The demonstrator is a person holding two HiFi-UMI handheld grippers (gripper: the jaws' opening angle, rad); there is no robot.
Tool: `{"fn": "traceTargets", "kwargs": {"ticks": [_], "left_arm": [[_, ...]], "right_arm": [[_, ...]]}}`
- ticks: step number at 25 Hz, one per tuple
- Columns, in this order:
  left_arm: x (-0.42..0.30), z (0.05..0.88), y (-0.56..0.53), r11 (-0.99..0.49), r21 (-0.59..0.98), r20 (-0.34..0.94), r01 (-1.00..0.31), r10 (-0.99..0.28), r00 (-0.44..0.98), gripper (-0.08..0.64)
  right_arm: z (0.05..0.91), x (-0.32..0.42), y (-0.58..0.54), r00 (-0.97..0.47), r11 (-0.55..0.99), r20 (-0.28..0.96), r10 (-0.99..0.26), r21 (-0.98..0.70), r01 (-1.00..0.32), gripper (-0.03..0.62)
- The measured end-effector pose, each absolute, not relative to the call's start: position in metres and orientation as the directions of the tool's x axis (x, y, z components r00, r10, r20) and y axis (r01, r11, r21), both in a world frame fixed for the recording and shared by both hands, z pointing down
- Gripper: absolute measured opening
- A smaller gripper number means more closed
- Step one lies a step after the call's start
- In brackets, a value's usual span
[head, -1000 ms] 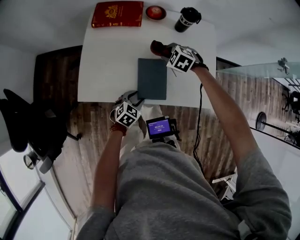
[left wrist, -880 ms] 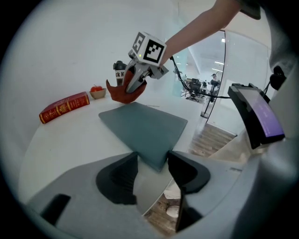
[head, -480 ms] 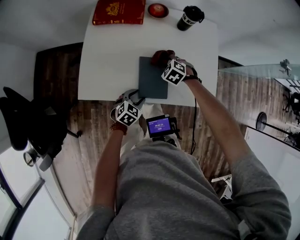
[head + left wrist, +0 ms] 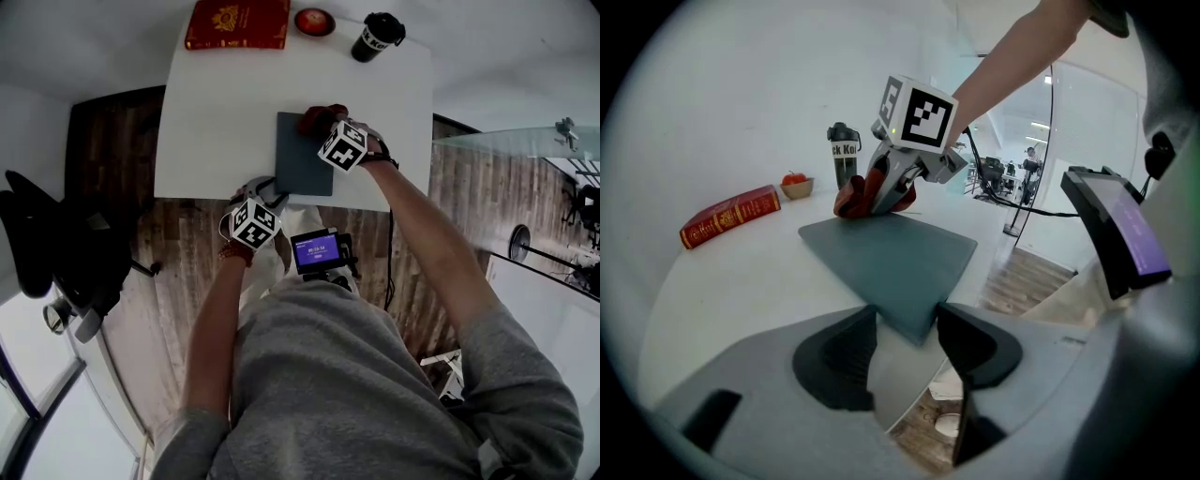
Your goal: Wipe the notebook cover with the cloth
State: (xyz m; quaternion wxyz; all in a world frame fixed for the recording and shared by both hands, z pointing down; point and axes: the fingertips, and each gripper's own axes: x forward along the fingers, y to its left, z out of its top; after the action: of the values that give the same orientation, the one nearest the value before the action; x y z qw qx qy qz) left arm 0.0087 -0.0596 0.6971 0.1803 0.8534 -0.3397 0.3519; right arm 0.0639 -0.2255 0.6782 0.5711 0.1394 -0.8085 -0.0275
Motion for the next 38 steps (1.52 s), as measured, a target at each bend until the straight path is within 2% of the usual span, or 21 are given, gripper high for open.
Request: {"fn": "traceTargets", "kwargs": {"ticks": [38], "left_arm": [[0.008, 0.701, -0.062, -0.706, 0.063, 0.721, -0.706, -0.457, 0.521, 0.206]], "right_arm": [[0.68, 0.066, -0.108, -0.406, 0.977, 0.9, -0.158, 0.082, -0.196, 0.074]]}}
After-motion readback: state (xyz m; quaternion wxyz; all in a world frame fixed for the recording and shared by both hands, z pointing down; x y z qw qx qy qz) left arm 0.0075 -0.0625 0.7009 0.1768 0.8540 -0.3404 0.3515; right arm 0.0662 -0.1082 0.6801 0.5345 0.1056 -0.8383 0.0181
